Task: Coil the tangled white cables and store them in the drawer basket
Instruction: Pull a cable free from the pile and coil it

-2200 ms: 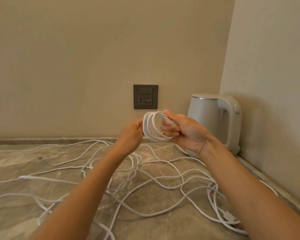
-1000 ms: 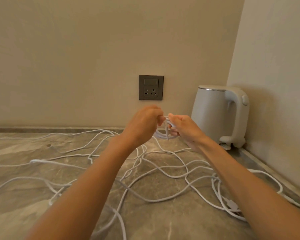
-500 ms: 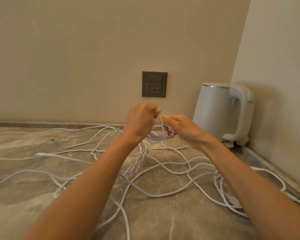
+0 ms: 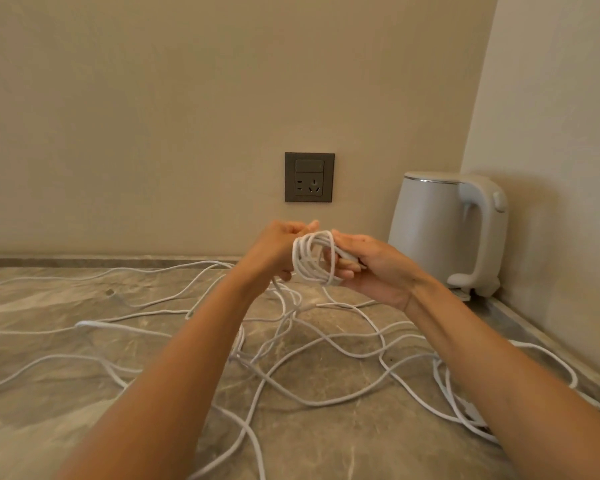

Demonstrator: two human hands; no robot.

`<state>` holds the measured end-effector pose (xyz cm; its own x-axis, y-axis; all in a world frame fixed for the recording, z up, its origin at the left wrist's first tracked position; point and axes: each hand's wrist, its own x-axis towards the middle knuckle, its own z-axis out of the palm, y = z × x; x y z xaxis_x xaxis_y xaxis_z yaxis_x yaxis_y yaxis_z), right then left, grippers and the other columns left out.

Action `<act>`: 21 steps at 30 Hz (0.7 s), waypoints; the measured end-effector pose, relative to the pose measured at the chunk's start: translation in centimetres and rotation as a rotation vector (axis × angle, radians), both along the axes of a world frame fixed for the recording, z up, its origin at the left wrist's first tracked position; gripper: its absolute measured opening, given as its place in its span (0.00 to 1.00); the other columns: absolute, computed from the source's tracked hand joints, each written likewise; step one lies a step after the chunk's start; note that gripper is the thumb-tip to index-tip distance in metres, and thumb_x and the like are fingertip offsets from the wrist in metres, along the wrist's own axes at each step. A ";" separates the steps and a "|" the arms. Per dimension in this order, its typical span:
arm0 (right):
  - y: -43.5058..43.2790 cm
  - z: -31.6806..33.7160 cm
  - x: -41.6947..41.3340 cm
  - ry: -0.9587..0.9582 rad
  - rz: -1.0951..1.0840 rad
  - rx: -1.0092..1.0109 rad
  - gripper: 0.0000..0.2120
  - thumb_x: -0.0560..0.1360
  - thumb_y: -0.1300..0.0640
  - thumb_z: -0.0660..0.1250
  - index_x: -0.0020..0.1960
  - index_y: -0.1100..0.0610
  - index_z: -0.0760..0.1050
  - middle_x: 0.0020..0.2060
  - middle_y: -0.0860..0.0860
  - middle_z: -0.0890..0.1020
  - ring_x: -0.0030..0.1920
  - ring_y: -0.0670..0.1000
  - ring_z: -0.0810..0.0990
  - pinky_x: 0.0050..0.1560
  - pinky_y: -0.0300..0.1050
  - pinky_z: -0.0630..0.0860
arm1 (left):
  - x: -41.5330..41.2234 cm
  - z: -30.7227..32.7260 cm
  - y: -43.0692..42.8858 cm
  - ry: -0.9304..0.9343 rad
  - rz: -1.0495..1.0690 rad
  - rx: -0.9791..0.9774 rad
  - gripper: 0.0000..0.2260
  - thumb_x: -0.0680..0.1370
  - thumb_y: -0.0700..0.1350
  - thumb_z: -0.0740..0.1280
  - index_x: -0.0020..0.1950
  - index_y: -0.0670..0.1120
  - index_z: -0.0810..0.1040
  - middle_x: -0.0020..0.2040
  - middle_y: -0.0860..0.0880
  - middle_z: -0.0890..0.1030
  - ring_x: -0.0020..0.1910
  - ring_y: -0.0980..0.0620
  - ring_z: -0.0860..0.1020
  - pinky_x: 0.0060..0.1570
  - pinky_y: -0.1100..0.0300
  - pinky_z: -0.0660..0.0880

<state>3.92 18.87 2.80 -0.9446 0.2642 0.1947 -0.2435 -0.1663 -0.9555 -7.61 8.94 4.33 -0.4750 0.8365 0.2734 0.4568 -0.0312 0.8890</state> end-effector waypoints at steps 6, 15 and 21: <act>0.4 0.5 -0.3 0.094 -0.125 -0.270 0.23 0.80 0.54 0.54 0.31 0.60 0.77 0.18 0.48 0.63 0.22 0.44 0.65 0.32 0.40 0.76 | 1.1 -1.2 1.0 0.029 -0.071 -0.156 0.17 0.80 0.41 0.55 0.30 0.47 0.64 0.23 0.51 0.62 0.16 0.59 0.58 0.19 0.70 0.57; 2.2 -0.2 -1.2 0.011 -0.546 -0.193 0.18 0.82 0.55 0.55 0.34 0.57 0.68 0.18 0.46 0.65 0.21 0.43 0.66 0.32 0.38 0.62 | 2.4 -0.9 1.3 0.461 -0.116 -0.358 0.14 0.82 0.42 0.52 0.37 0.43 0.68 0.29 0.50 0.65 0.27 0.56 0.63 0.22 0.71 0.62; 2.3 -0.7 -1.4 -0.160 -0.959 0.075 0.19 0.79 0.59 0.57 0.30 0.58 0.69 0.19 0.49 0.69 0.21 0.45 0.67 0.30 0.40 0.64 | 2.5 -0.9 1.2 0.622 -0.140 -0.458 0.13 0.81 0.40 0.54 0.53 0.38 0.78 0.41 0.47 0.72 0.38 0.53 0.70 0.25 0.72 0.65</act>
